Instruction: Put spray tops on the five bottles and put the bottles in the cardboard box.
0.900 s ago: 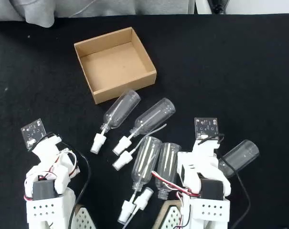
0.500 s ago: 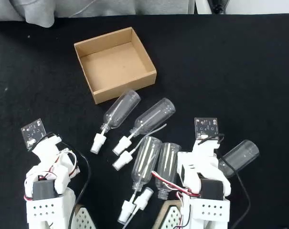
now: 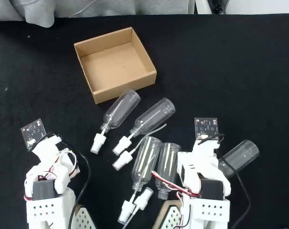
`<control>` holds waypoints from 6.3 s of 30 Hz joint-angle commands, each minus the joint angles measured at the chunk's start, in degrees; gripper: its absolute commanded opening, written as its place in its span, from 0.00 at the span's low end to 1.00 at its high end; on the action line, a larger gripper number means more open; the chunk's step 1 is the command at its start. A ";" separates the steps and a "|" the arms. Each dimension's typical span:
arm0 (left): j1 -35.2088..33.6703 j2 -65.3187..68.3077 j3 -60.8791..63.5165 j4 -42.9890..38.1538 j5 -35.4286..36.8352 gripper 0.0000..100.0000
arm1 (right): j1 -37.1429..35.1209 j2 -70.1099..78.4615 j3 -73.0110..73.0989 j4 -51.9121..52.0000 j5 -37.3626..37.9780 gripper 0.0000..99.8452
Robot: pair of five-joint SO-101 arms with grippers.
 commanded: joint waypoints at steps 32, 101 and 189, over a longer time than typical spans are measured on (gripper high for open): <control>0.13 -0.26 1.36 -0.18 -0.09 0.03 | 1.49 -5.49 -0.22 0.35 0.18 0.01; 0.13 -0.26 1.36 -0.18 -0.09 0.03 | 18.81 -4.97 -23.52 0.35 44.66 0.07; 0.13 -0.26 1.36 -0.18 -0.09 0.03 | 50.73 31.69 -32.31 14.95 90.90 0.05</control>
